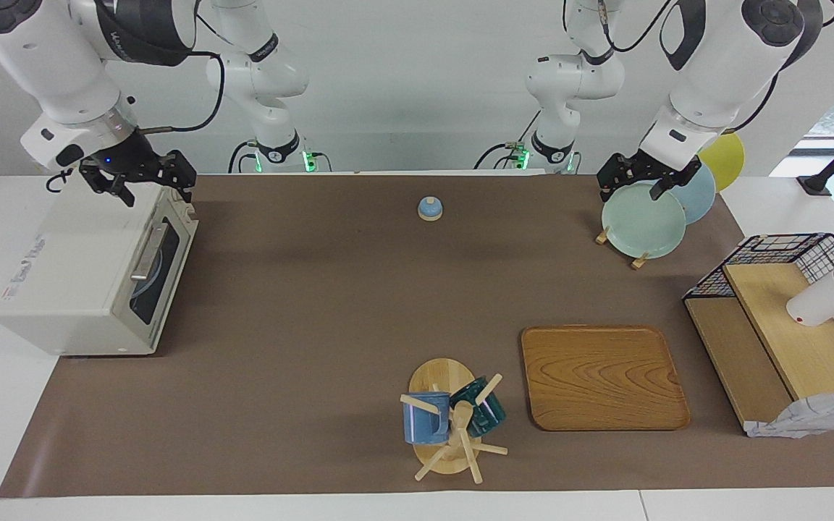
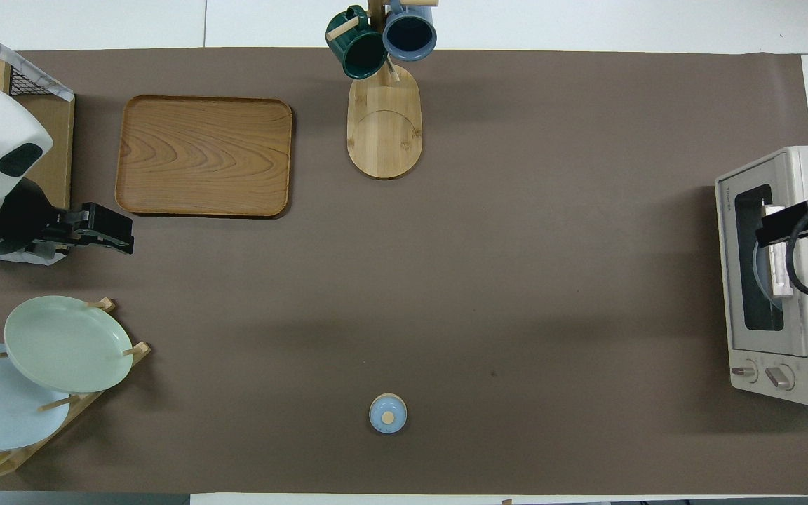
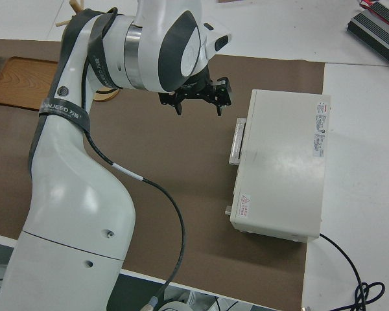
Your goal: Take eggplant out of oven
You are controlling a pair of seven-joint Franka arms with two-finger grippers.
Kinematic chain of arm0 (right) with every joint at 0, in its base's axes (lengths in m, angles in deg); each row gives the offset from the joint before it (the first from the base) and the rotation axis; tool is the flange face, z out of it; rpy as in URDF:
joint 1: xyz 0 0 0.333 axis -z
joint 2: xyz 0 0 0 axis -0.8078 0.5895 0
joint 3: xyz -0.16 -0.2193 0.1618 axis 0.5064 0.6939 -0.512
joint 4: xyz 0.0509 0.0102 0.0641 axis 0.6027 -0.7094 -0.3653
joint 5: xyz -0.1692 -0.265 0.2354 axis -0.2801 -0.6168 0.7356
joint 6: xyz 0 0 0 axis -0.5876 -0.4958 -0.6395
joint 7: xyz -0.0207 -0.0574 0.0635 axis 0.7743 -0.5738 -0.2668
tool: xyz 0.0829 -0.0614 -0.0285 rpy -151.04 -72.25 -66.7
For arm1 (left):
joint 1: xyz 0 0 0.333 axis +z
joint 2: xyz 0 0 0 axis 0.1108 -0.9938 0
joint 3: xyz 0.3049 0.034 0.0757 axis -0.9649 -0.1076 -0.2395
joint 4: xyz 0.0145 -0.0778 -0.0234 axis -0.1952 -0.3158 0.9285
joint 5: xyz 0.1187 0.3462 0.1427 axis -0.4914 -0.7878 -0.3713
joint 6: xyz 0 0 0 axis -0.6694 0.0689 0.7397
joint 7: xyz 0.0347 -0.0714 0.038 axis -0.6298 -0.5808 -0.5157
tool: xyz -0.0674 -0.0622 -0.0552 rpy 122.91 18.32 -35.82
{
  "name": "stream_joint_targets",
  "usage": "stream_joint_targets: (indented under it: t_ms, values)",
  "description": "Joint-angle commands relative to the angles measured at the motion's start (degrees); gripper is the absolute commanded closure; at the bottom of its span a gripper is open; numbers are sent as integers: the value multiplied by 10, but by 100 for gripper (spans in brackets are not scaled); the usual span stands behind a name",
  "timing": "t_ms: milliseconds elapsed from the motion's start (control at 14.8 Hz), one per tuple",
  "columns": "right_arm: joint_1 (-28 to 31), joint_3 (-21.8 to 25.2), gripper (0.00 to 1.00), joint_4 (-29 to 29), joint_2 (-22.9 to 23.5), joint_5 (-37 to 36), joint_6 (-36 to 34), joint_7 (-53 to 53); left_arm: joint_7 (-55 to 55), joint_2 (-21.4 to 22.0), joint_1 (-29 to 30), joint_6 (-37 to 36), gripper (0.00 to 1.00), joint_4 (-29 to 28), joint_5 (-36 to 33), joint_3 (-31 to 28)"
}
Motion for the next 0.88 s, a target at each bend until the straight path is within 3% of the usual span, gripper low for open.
stream_joint_targets:
  t_ms: [0, 475, 542, 610, 678, 814]
  values:
    - [2, -4, 0, 10, 6, -9, 1, 4, 4, 11, 0, 6, 0, -8, -7, -1]
    - [5, -6, 0, 1, 4, -5, 20, 0, 4, 11, 0, 6, 0, -8, -7, -1]
    - [6, -5, 6, -5, 2, -4, 23, -18, 4, 11, 0, 6, 0, -8, -7, -1]
    - [6, -4, 80, -9, 1, -4, 26, -33, 4, 11, 0, 6, 0, -8, -7, -1]
    - [8, -3, 100, -16, -1, -6, 30, -34, 4, 11, 0, 6, 0, -8, -7, -1]
    - [7, -1, 100, -45, -12, -8, 54, -33, 4, 11, 0, 6, 0, -8, -7, -1]
